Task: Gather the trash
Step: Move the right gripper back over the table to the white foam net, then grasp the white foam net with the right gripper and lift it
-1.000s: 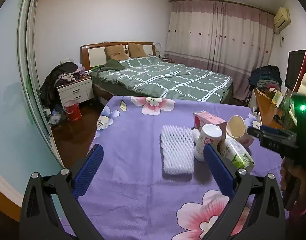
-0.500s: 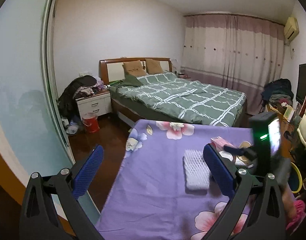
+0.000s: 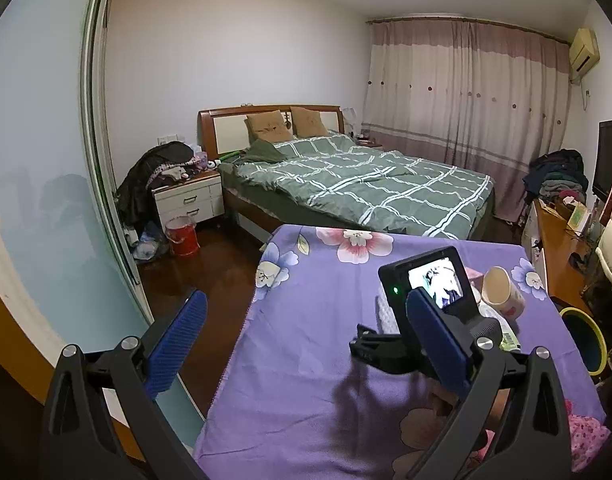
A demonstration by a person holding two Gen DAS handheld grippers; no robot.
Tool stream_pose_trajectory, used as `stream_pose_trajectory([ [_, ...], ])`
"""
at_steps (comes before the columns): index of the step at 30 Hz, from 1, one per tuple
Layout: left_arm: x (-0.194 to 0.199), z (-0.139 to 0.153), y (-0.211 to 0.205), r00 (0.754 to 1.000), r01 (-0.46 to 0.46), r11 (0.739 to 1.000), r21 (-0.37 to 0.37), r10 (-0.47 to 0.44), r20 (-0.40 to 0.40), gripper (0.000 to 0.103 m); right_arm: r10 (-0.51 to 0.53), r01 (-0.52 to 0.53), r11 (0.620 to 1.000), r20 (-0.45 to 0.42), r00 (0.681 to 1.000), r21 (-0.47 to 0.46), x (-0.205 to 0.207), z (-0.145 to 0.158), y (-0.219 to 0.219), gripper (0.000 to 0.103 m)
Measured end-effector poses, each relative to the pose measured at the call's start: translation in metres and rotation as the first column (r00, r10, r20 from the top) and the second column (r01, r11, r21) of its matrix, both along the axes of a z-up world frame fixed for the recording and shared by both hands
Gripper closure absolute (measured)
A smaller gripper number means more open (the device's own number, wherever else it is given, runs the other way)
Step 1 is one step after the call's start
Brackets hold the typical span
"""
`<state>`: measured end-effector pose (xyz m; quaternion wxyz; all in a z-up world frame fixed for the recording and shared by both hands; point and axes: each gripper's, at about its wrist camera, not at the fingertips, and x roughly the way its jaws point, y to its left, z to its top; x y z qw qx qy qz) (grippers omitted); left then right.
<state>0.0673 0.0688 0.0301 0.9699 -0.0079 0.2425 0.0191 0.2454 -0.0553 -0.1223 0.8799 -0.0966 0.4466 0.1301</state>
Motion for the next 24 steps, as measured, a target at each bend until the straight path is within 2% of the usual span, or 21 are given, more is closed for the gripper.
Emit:
stream_pose_trajectory([
  [1, 0.001, -0.002, -0.001, 1.0, 0.006, 1.0, -0.005, -0.006, -0.006, 0.005, -0.009, 0.009, 1.0, -0.008, 1.0, -0.012, 0.004, -0.003, -0.001, 0.036],
  [3, 0.003, -0.004, -0.002, 1.0, 0.014, 1.0, -0.008, -0.014, -0.012, 0.005, -0.014, 0.013, 1.0, -0.019, 1.0, -0.021, 0.008, -0.006, -0.001, 0.033],
  [11, 0.007, -0.011, -0.007, 0.999, 0.025, 1.0, -0.009, -0.025, -0.036, 0.005, -0.057, 0.059, 0.996, 0.029, 0.998, -0.059, 0.01, -0.011, -0.004, 0.034],
  [13, 0.008, -0.012, -0.008, 0.999, 0.031, 0.999, -0.015, -0.031, -0.041, 0.005, -0.069, 0.07, 0.996, 0.021, 0.997, -0.048, 0.012, -0.01, -0.006, 0.047],
  [15, 0.007, -0.012, -0.011, 0.998, 0.037, 0.999, -0.012, -0.037, -0.041, 0.005, -0.09, 0.092, 0.994, 0.034, 0.995, -0.061, 0.014, -0.009, -0.01, 0.073],
  [19, 0.008, -0.012, -0.011, 0.998, 0.043, 0.999, -0.01, -0.043, -0.037, 0.005, -0.12, 0.12, 0.993, 0.038, 0.992, -0.004, 0.016, -0.004, -0.026, 0.09],
  [24, 0.007, -0.013, -0.011, 0.998, 0.045, 0.999, -0.013, -0.046, -0.039, 0.005, -0.081, 0.075, 0.993, 0.061, 0.995, 0.091, 0.003, 0.018, -0.028, 0.093],
])
